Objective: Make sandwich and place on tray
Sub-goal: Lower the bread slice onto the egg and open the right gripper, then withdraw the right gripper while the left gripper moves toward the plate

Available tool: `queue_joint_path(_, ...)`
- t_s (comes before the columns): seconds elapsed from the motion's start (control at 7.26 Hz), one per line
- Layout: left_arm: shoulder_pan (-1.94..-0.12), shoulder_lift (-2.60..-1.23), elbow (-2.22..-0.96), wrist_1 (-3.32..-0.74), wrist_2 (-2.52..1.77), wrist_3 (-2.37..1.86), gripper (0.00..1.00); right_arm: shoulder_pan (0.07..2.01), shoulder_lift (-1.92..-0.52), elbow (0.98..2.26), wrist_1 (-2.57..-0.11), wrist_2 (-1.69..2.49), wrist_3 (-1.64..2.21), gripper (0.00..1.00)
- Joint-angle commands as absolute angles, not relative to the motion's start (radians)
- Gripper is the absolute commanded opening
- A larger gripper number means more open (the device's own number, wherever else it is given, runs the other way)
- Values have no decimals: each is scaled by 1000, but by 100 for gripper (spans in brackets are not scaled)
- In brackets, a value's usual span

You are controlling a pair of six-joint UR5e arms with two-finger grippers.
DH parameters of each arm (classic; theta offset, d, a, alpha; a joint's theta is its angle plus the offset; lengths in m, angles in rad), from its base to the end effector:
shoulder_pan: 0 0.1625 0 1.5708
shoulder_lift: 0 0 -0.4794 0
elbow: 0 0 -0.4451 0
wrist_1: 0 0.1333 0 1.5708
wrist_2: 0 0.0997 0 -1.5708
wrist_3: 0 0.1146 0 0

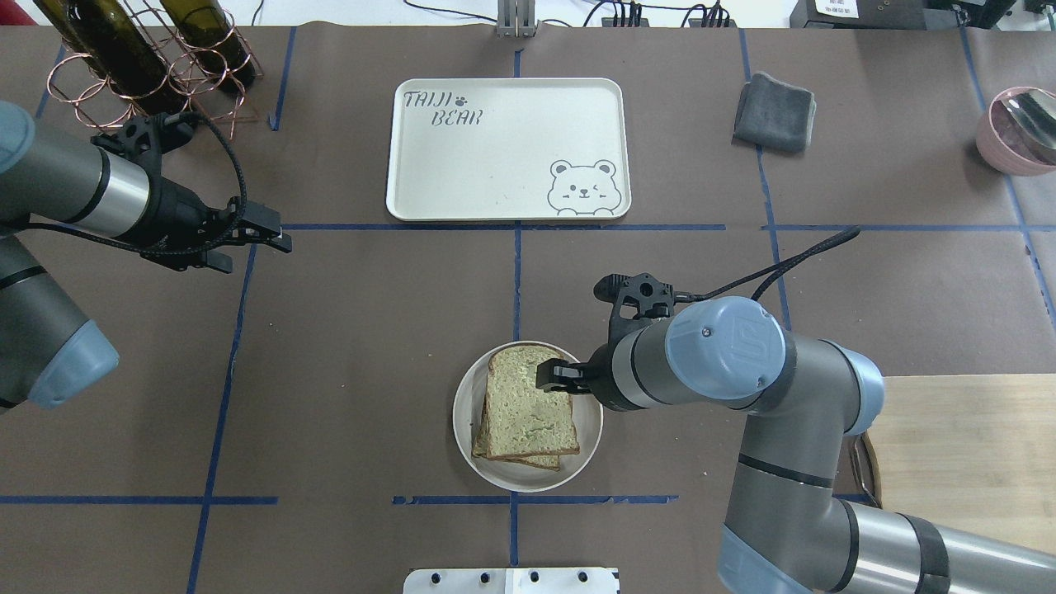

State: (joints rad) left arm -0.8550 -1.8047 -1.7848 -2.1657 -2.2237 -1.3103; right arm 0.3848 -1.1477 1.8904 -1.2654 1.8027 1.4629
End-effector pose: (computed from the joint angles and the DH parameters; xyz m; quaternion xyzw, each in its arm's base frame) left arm 0.3727 -0.5256 0.3958 0.0138 0.5475 -0.0878 0.8321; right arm -0.5819 -0.3511 0.2679 0.0241 -0.5064 0.0613 0.8597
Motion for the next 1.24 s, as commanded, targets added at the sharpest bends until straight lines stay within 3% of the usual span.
queue_joint_path(0.0, -807, -1830, -1795, -2163, -2209, -1351, 100, 438, -1102, 1956, -1491, 1810, 1448, 100)
queue_joint_path(0.41, -590, -1879, -1812, -2108, -1962, -1474, 100, 520, -1083, 2046, -1820, 1822, 1196, 100)
queue_joint_path(0.69, -505, -1974, -1844, -1934, -1881, -1491, 90, 607, -1104, 2079, -1858, 1871, 1073, 100)
queue_joint_path(1.1, -424, -2008, -1839, -1910, -1870, -1546, 77, 704, -1169, 2076, -1856, 1954, 887, 100)
